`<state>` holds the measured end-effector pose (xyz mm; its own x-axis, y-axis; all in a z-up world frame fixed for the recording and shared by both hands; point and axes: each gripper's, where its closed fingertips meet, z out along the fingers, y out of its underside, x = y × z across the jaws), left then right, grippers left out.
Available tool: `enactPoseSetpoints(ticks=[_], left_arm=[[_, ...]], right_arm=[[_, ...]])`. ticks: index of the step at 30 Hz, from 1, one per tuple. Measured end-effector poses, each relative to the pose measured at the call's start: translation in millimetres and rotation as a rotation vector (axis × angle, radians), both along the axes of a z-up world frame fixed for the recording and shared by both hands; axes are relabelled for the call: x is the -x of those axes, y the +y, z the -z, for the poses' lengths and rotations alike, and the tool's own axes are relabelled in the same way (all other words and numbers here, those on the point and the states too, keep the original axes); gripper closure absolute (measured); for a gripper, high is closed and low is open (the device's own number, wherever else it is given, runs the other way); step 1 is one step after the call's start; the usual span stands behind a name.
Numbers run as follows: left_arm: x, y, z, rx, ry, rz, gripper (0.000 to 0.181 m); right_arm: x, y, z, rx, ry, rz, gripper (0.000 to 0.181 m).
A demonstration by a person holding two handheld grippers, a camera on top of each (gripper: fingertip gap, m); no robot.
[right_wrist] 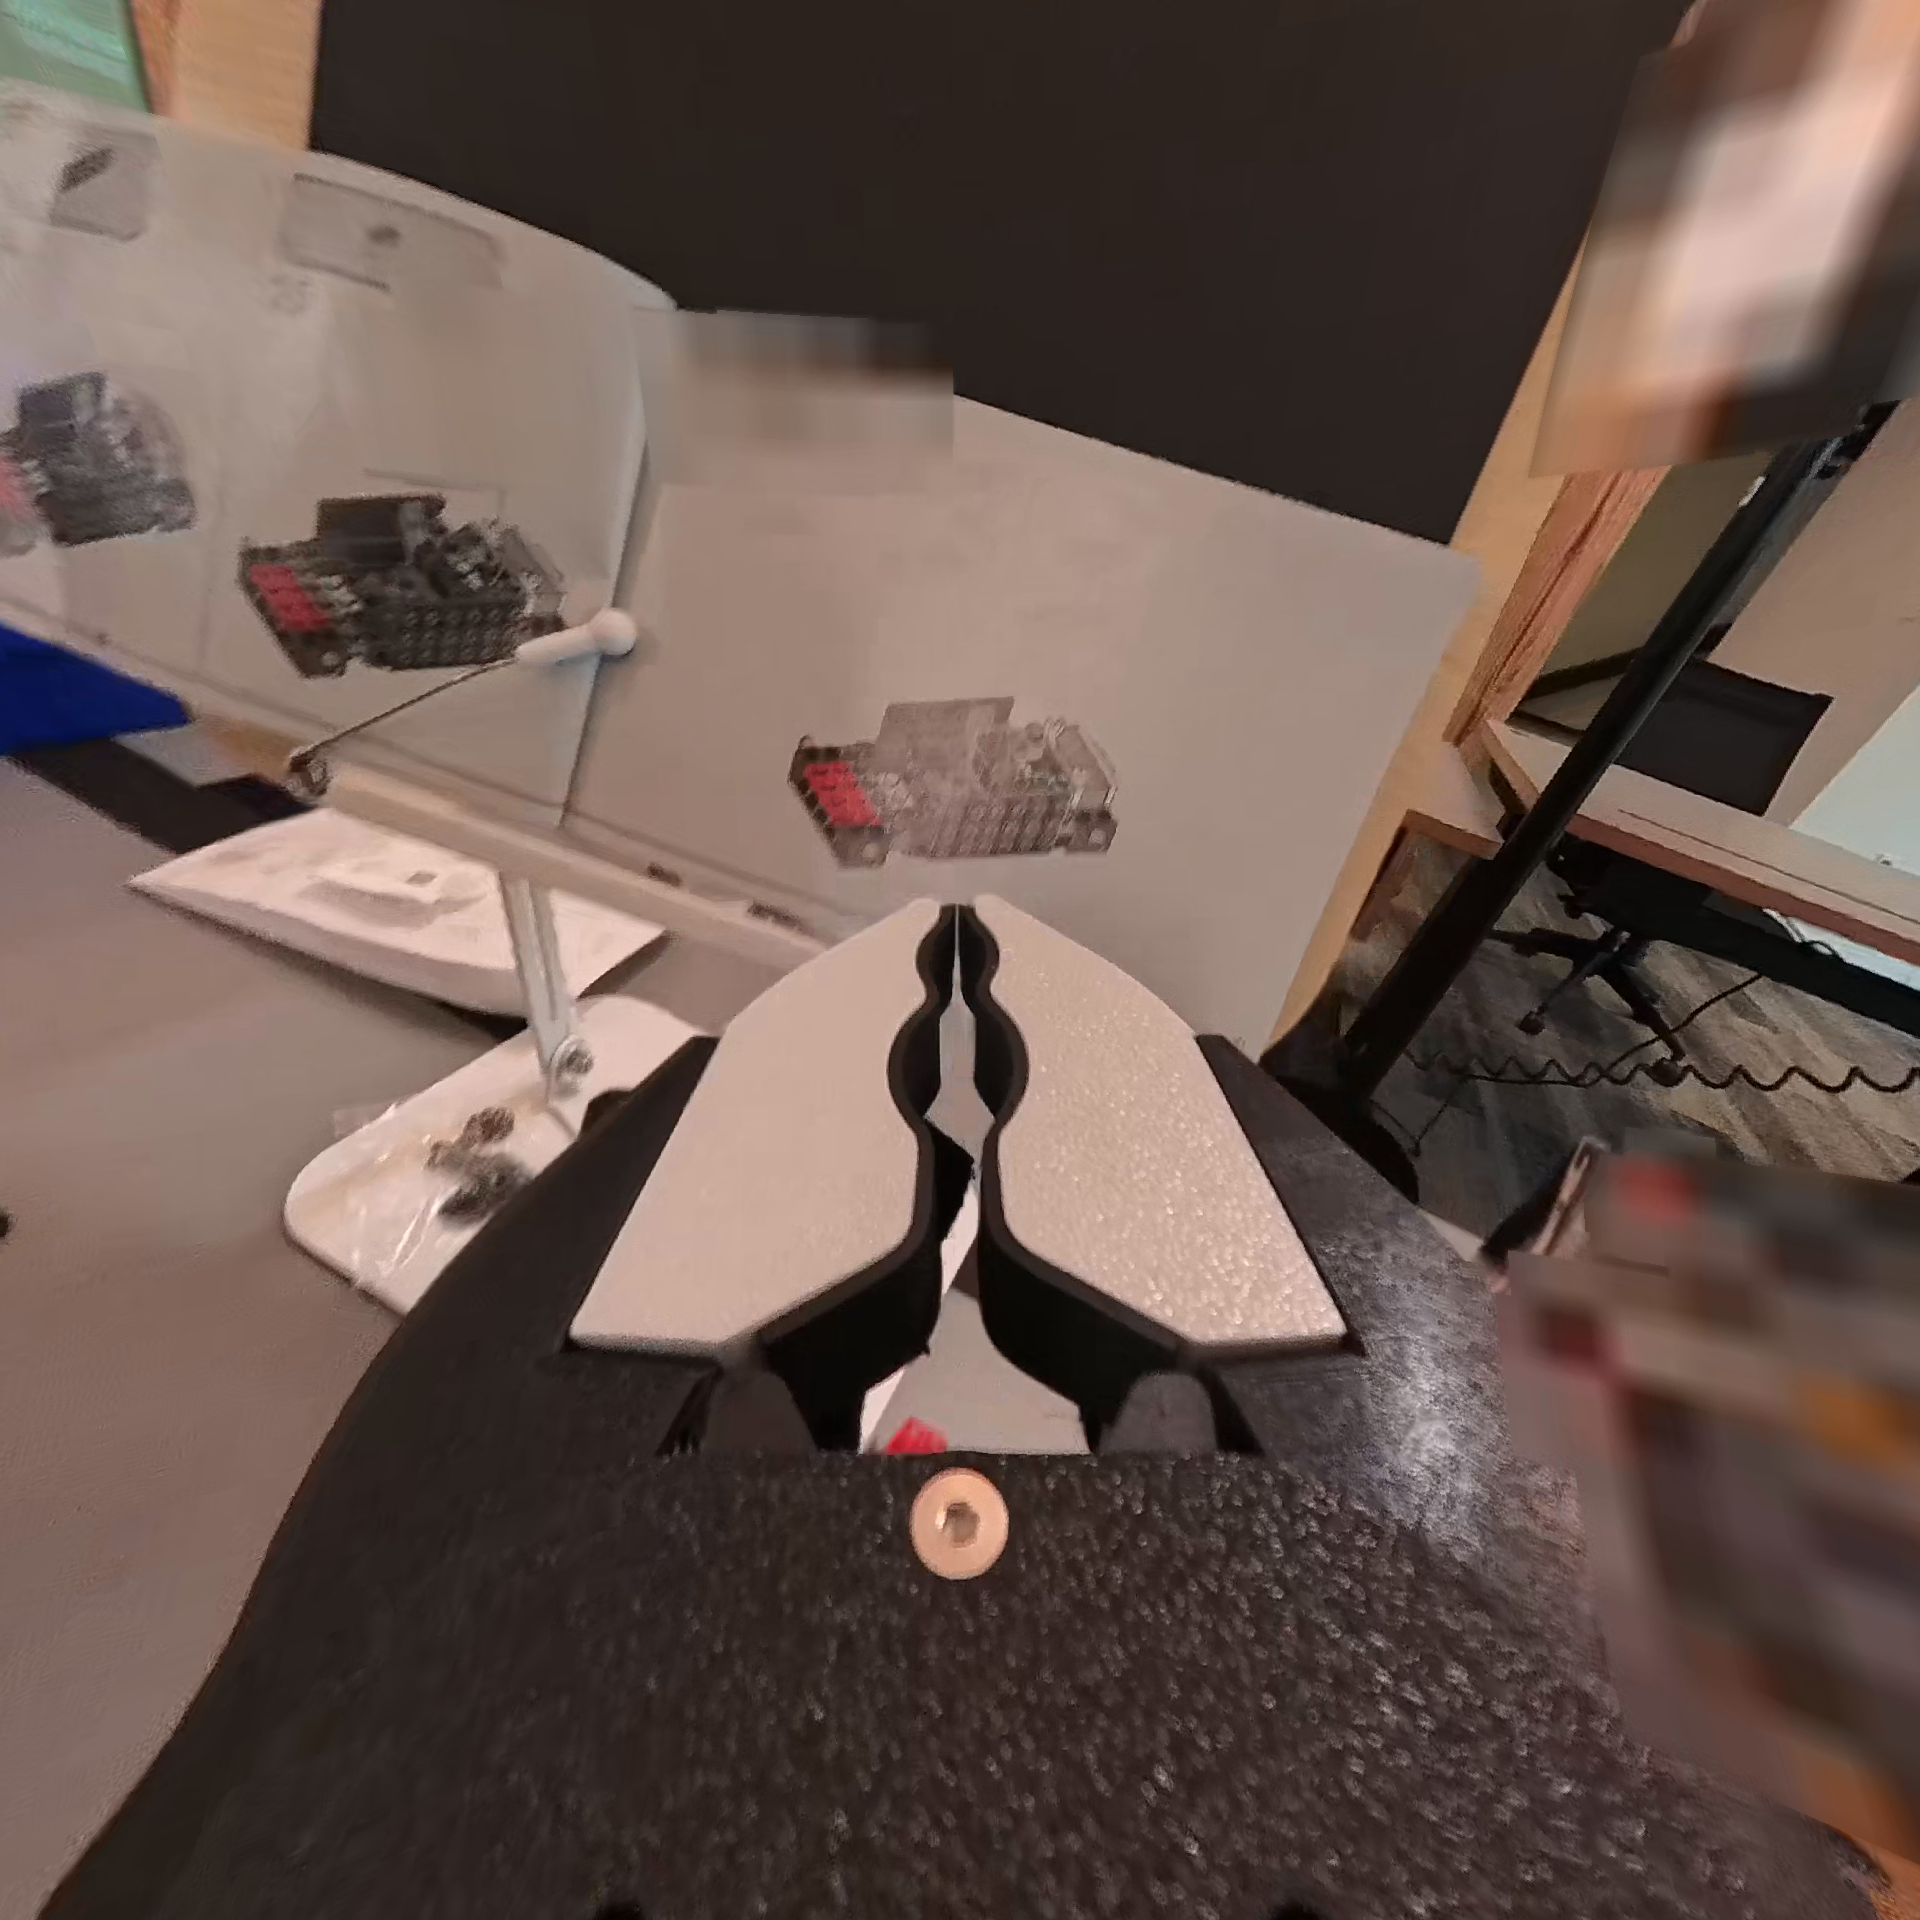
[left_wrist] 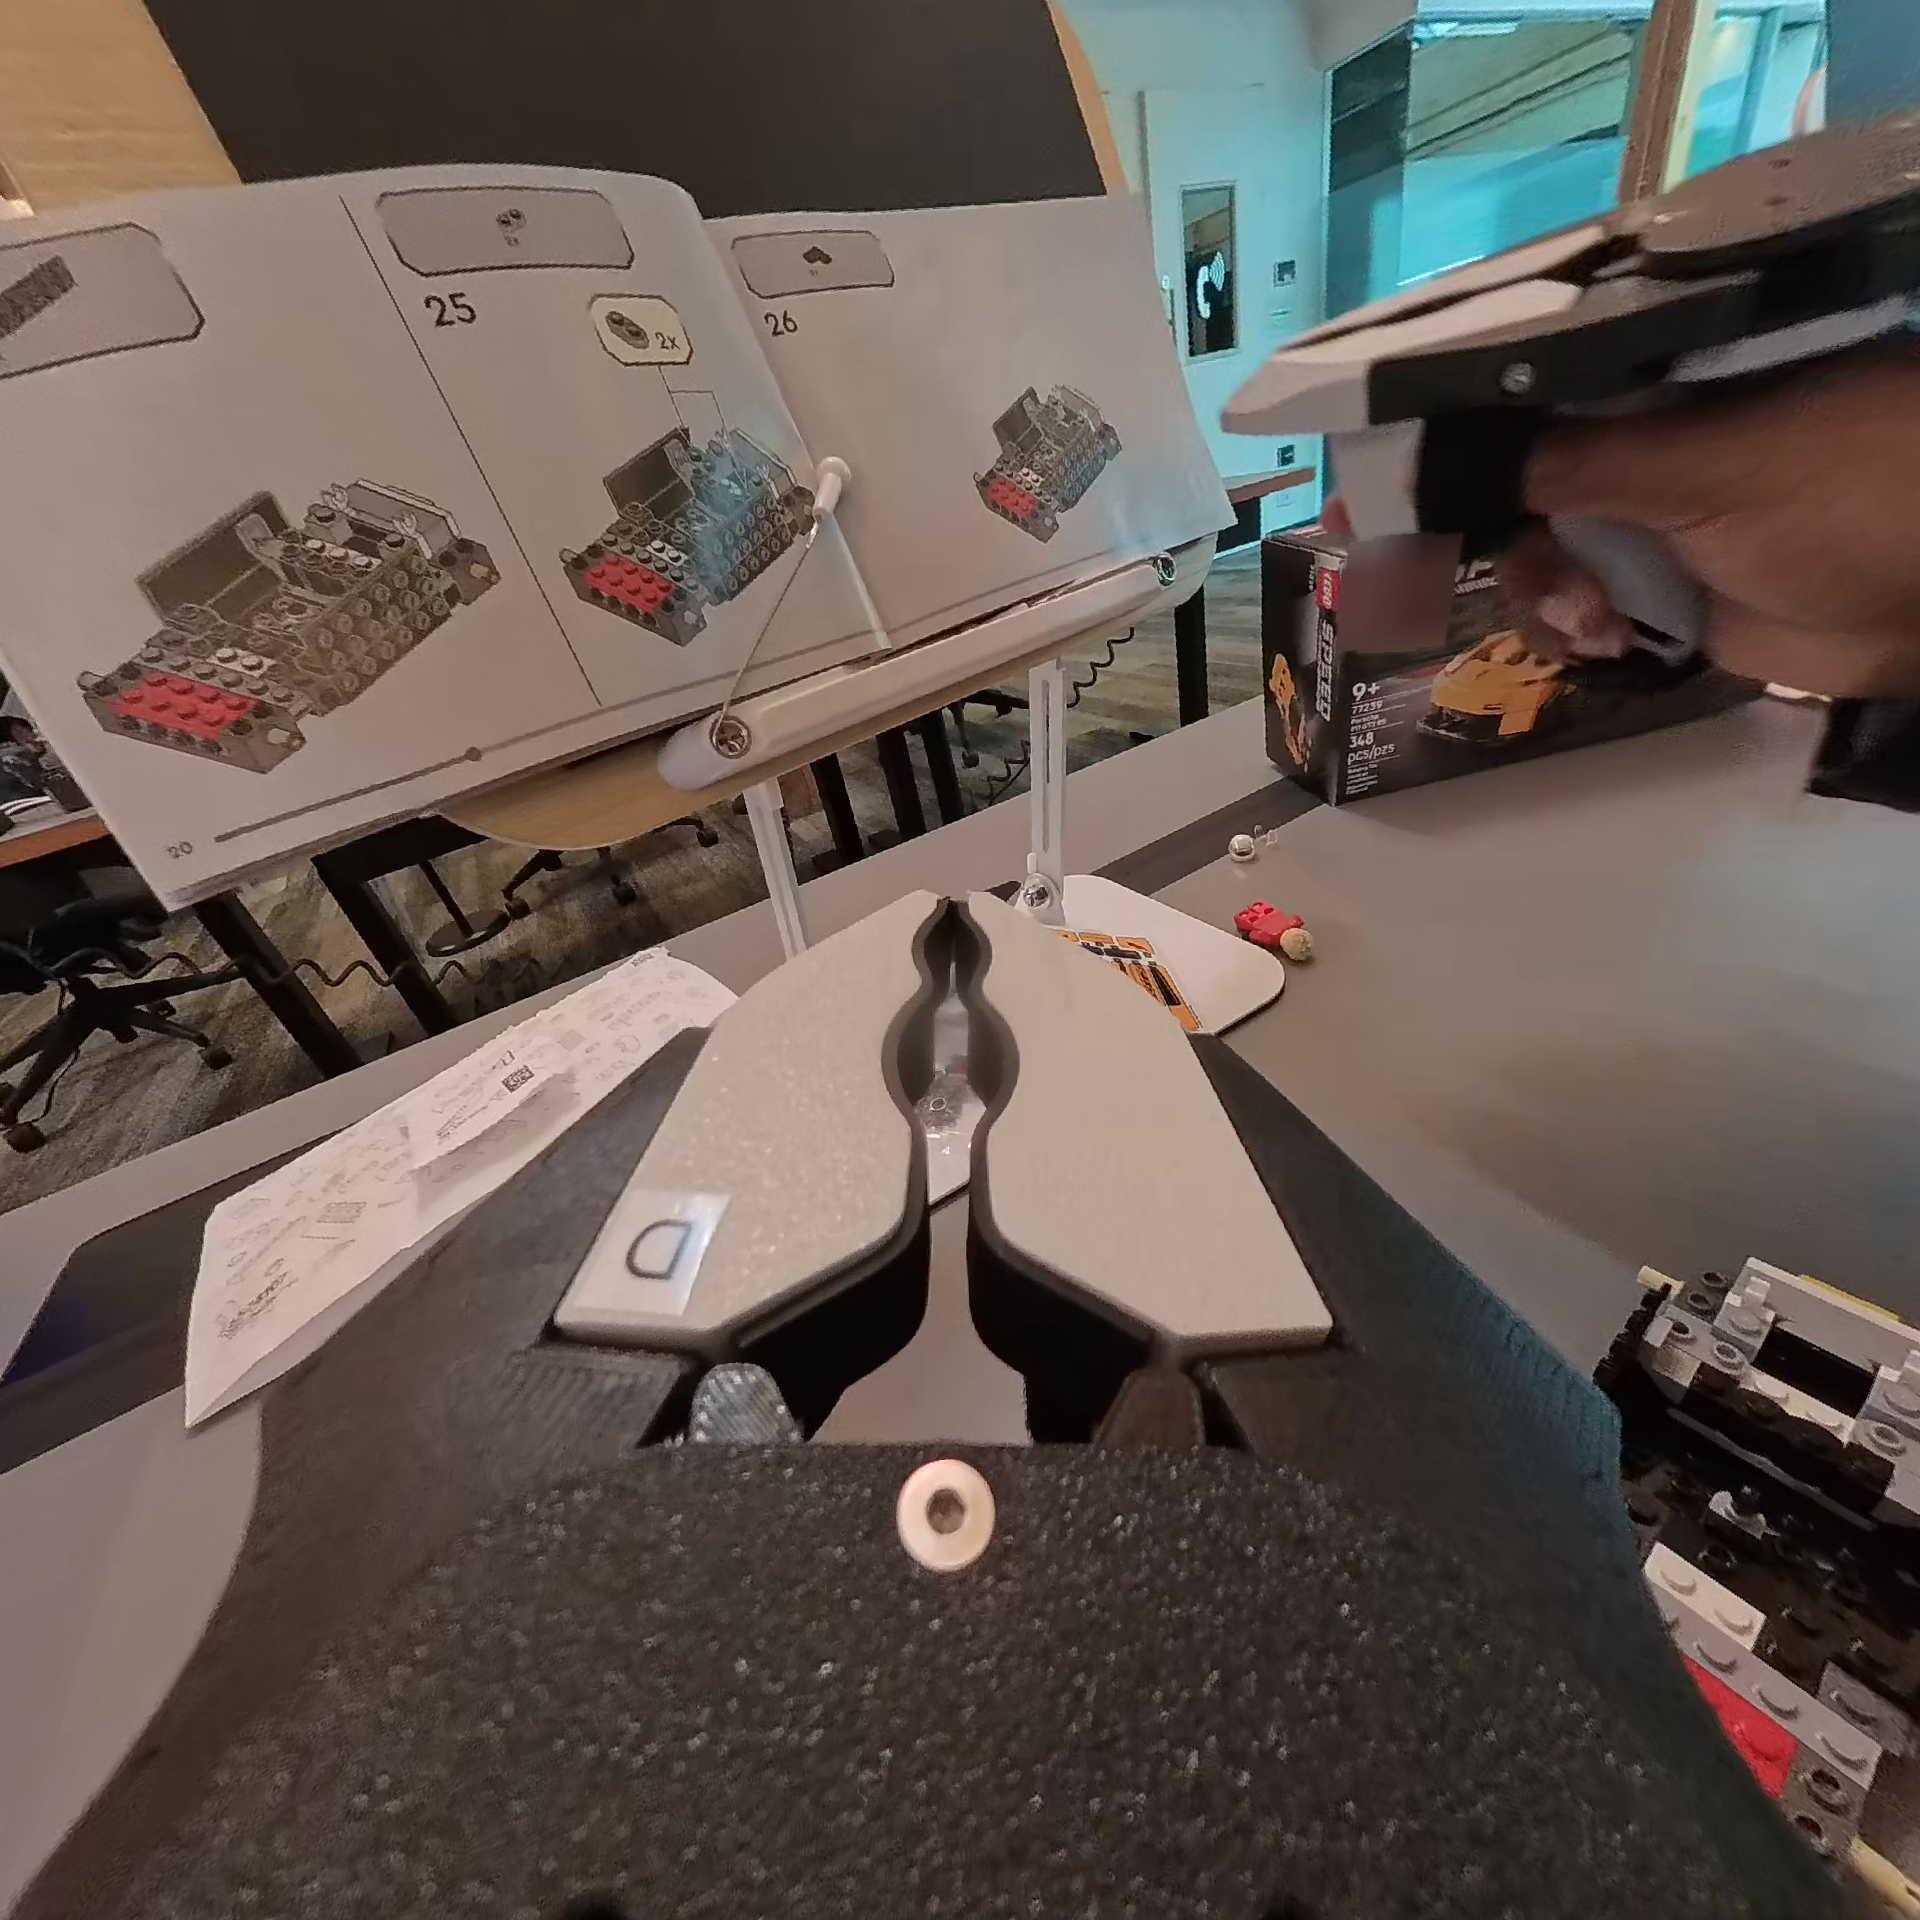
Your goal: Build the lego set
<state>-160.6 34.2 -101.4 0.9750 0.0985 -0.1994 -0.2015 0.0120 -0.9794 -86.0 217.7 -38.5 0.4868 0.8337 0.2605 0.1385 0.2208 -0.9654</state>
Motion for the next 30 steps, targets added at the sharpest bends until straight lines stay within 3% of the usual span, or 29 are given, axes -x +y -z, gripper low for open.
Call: enactPoseSetpoints(ticks=[5, 9, 12, 15, 18, 22, 30], left_arm=[[-0.3, -2.1, -3.5, -0.005, 0.002, -0.002, 0.181], [-9.5, 0.1, 2.5, 0.069, 0.017, 0.058, 0.181], [-38.0, 0.0, 26.0, 0.279, 0.009, 0.267, 0.172], [-72.5, -19.5, 70.3, 0.581, -0.015, 0.524, 0.135], [-94.6, -45.2, 110.2, 0.789, -0.018, 0.683, 0.111], [-112.2, -67.3, 147.1, 0.978, 0.100, 0.768, 0.110], [-120.0, -66.3, 151.7, 1.001, 0.175, 0.750, 0.126]], right_arm=[[-28.6, -41.5, 39.7, 0.073, -0.084, -0.125, 0.178], [-48.4, -113.3, 85.5, 0.148, -0.270, -0.492, 0.168], [-72.0, -155.2, 122.7, 0.178, -0.458, -0.679, 0.153], [-92.2, -183.1, 156.1, 0.180, -0.624, -0.799, 0.126], [-100.3, -194.8, 180.9, 0.173, -0.745, -0.860, 0.124], [-97.2, -192.4, 198.3, 0.143, -0.814, -0.873, 0.133], [-95.3, -172.6, 200.7, 0.156, -0.793, -0.830, 0.147]])
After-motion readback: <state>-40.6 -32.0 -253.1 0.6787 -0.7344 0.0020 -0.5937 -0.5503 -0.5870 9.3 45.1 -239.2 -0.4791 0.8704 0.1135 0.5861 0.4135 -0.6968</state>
